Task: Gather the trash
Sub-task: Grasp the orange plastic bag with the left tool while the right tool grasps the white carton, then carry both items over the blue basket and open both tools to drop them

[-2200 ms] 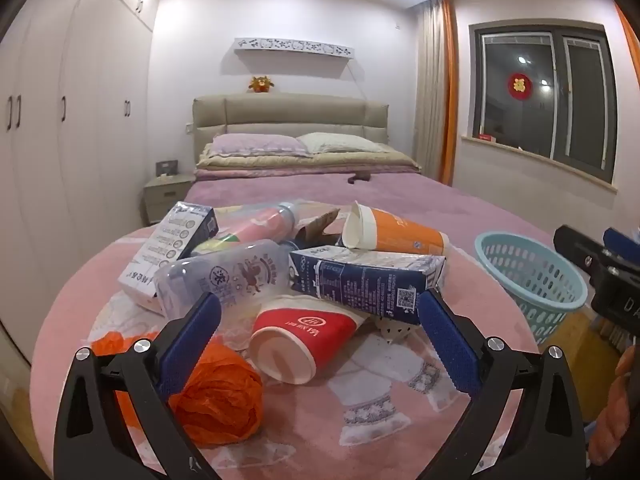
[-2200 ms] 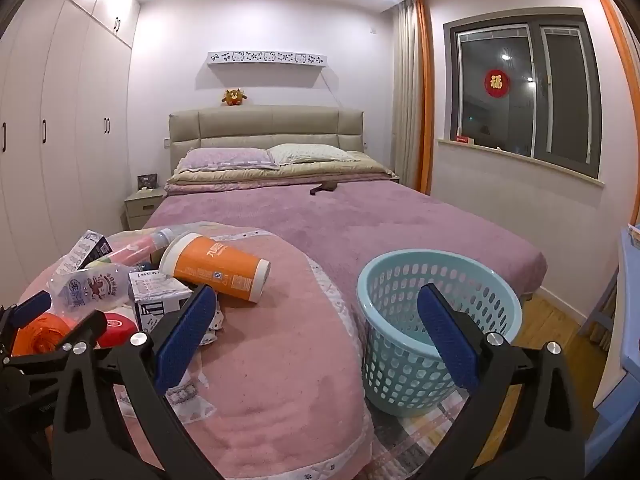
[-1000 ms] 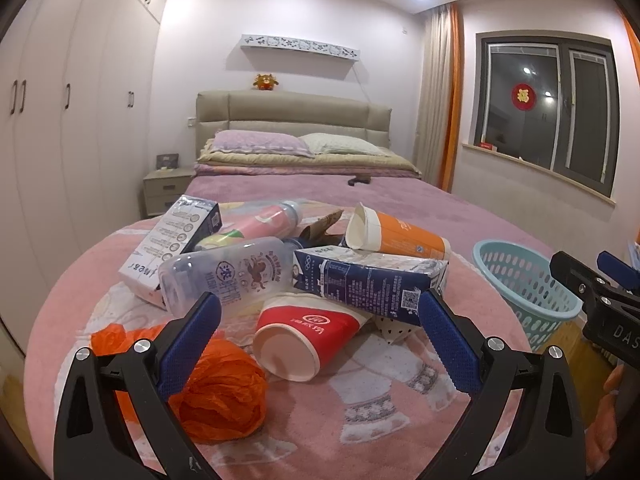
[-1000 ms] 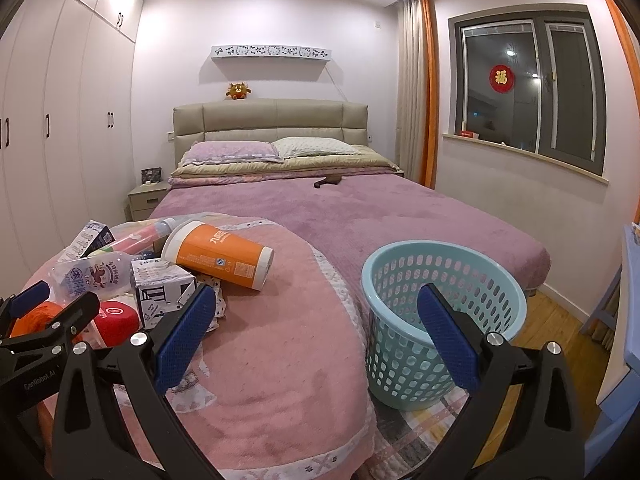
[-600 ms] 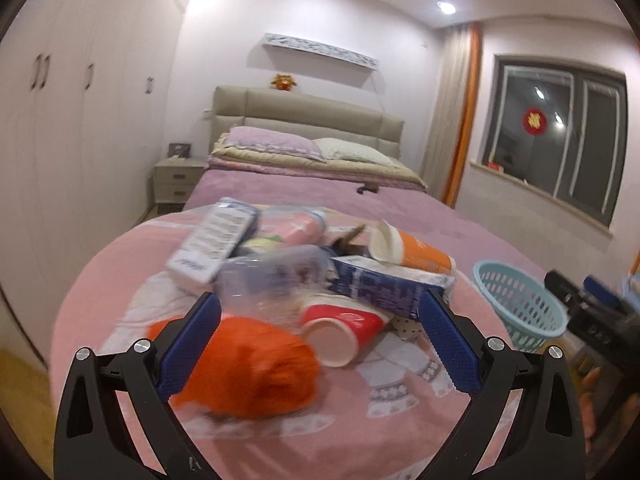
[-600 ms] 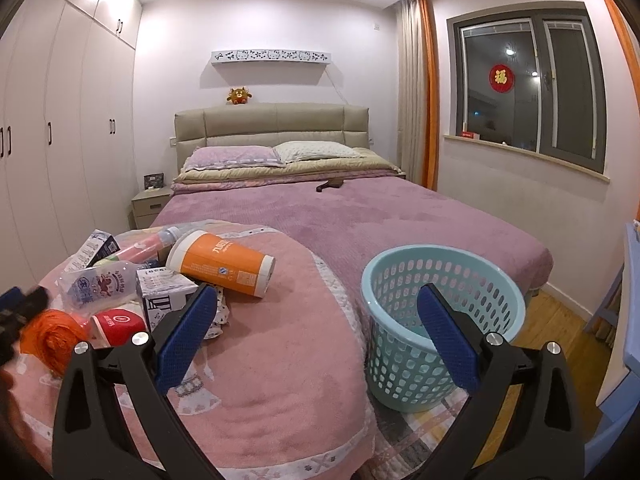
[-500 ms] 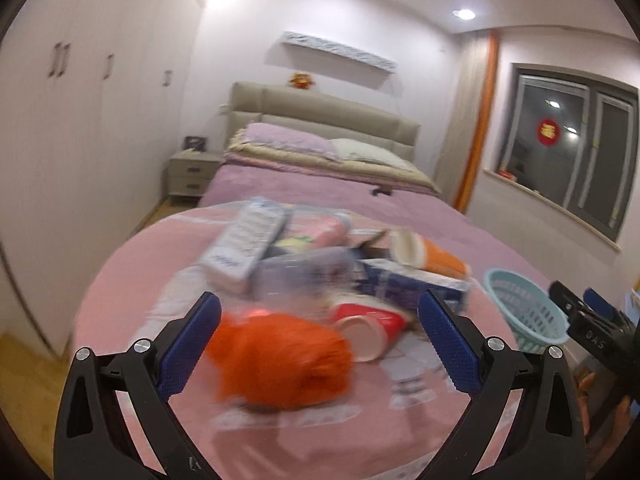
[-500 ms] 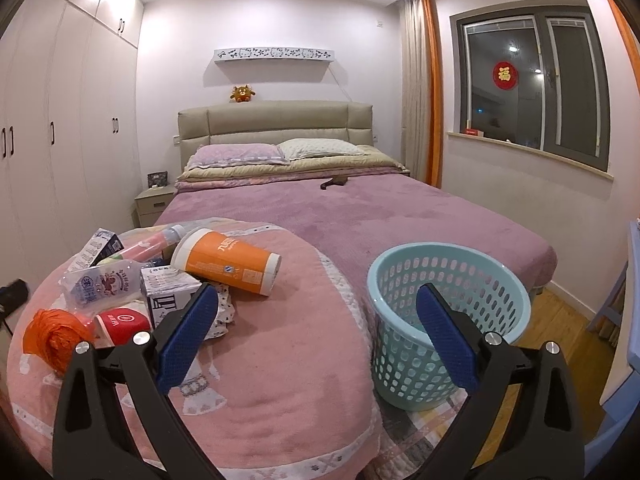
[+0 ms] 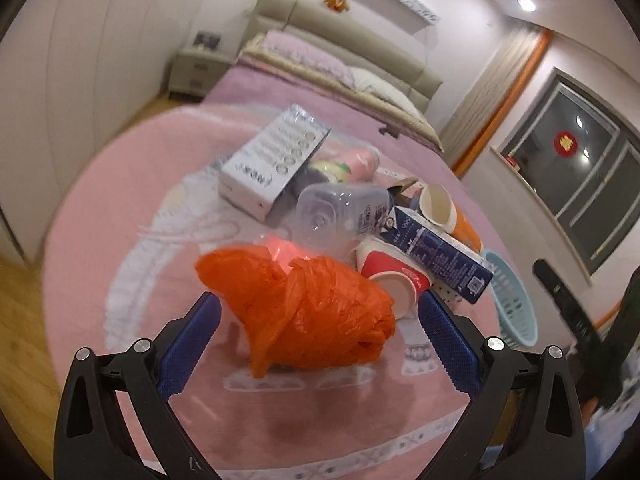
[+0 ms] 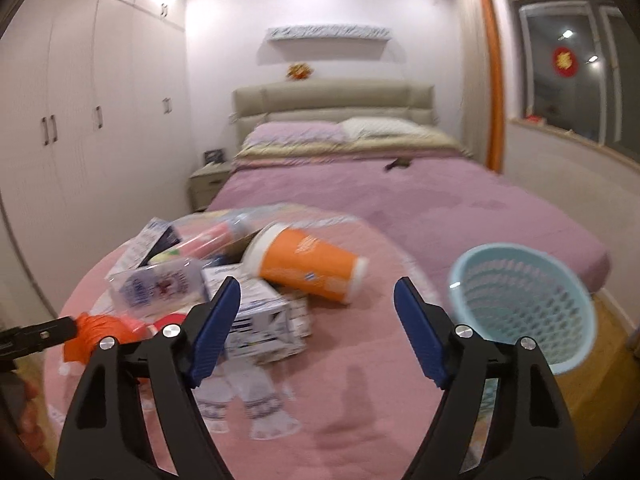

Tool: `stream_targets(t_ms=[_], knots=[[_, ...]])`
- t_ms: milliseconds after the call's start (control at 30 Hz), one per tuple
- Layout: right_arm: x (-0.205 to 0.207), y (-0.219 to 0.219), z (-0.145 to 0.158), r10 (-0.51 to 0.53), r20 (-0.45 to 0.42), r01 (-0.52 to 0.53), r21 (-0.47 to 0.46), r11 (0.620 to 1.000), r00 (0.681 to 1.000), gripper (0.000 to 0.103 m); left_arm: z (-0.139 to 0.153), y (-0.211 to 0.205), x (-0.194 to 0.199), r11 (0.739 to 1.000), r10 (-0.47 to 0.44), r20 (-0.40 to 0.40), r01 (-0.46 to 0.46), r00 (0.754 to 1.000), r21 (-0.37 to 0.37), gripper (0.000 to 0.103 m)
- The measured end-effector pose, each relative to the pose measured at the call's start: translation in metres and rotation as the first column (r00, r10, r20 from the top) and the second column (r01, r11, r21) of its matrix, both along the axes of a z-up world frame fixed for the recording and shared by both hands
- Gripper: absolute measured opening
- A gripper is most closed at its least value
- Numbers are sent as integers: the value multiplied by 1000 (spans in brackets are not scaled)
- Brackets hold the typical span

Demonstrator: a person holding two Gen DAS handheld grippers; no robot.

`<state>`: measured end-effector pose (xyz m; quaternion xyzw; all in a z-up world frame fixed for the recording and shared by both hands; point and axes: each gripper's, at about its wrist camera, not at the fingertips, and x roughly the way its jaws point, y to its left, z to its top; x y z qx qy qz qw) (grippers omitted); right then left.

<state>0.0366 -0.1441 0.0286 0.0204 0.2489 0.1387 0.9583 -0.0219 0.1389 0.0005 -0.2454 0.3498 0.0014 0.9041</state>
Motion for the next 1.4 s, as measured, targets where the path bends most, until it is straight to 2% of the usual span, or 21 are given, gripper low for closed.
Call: stream_targets(t_ms=[100, 200, 267, 333, 433, 500, 667, 733, 767, 800, 933, 1167, 1400], knots=[[15, 9, -9, 47, -57, -47, 18, 999, 997, 86, -7, 0, 11, 999, 29, -46, -30, 998, -16, 96], [23, 14, -16, 101, -105, -97, 37, 995, 989, 87, -16, -7, 20, 1000, 28, -98, -28, 995, 3, 96], [31, 22, -21, 121, -131, -119, 28, 993, 984, 88, -25, -9, 27, 1000, 21, -138, -22, 990, -3, 94], [38, 29, -27, 137, -151, -136, 18, 991, 979, 88, -33, -8, 28, 999, 18, -143, -22, 990, -29, 92], [47, 36, -34, 170, -189, -168, 24, 985, 967, 88, -34, -8, 26, 999, 17, -130, -21, 991, -27, 84], [51, 39, -36, 190, -209, -187, 33, 982, 959, 88, -30, -10, 24, 1000, 6, -118, -8, 993, -18, 74], [63, 50, -43, 212, -239, -212, 29, 977, 947, 88, -20, -17, 20, 999, -8, -97, 11, 995, 31, 61], [64, 53, -44, 220, -248, -218, 35, 975, 944, 82, -16, -18, 16, 999, -13, -81, 16, 997, 38, 57], [65, 54, -44, 226, -250, -224, 37, 974, 941, 68, -14, -19, 15, 999, -14, -77, 17, 997, 41, 55], [64, 55, -44, 237, -255, -236, 38, 971, 937, 66, -11, -20, 13, 999, -14, -70, 17, 997, 47, 54], [53, 61, -41, 245, -229, -250, 6, 968, 942, 62, -1, -23, 3, 998, -22, -20, 23, 1000, 61, 53], [17, 51, -10, 295, -137, -294, 32, 955, 945, 58, 27, -40, -8, 993, -52, 75, 43, 996, 113, 53], [-5, 16, 23, 241, -34, -240, 40, 970, 970, 56, 60, -75, 3, 977, -143, 158, 114, 977, 179, 52]])
